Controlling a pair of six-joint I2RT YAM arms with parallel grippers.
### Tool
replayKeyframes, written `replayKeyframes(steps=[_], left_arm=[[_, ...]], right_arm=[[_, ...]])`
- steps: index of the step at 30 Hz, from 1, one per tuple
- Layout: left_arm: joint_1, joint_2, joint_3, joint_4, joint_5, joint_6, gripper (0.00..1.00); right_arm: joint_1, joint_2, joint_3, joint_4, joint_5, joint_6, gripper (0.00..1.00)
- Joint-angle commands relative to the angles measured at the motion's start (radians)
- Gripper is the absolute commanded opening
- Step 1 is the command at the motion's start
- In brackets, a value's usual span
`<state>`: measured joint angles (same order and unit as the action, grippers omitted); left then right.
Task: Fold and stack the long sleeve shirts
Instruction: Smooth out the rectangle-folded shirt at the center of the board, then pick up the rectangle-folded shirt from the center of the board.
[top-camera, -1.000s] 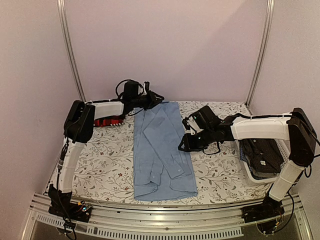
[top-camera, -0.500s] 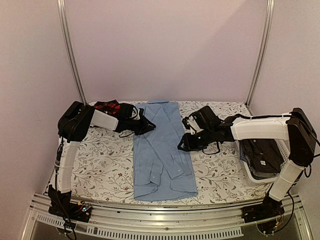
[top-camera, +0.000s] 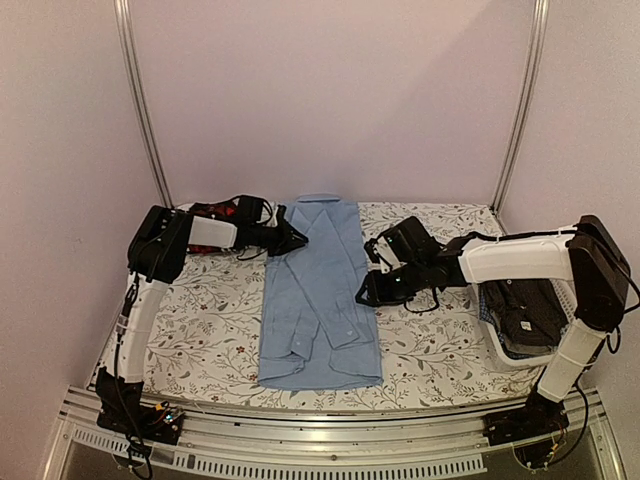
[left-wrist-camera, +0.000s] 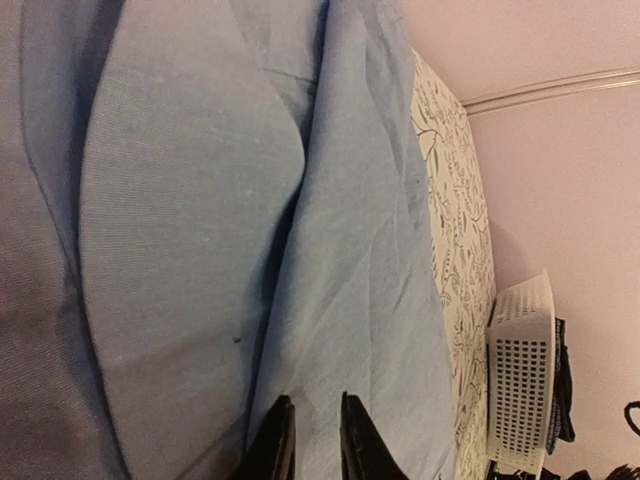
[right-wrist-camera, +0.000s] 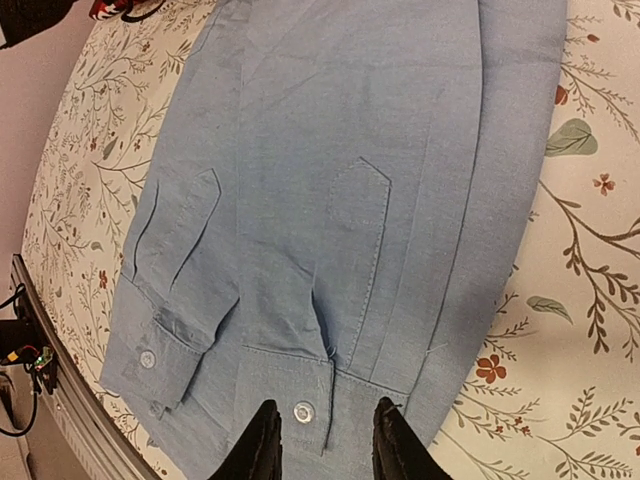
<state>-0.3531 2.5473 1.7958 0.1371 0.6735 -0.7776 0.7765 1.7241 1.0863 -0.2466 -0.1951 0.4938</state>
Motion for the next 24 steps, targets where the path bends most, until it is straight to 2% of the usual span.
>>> replayKeyframes(steps=[1,5,9,17,24], left_arm=[[0.006,0.013,0.059,-0.098,0.03,0.046,0.17],[-0.012,-0.075,0.038,-0.122,0.036,0.074,0.21],[-0.024,-0.232,-0.072,-0.128,0.011,0.077,0.24],[-0.032,-0.548,-0.485,-0.112,-0.054,0.071,0.26],[-0.034,-0.8,-0.838,-0.119,-0.079,0.066,0.27]], right_arm=[[-0.008,0.02,-0.011,0.019,-0.017,-0.004,0.3],[-0.008,0.005,-0.033,0.022,-0.032,0.003,0.3],[-0.008,-0.023,-0.076,0.035,-0.069,0.015,0.3],[-0.008,-0.063,-0.179,0.08,-0.138,0.054,0.32],[-0.008,-0.094,-0.267,0.128,-0.188,0.104,0.39]])
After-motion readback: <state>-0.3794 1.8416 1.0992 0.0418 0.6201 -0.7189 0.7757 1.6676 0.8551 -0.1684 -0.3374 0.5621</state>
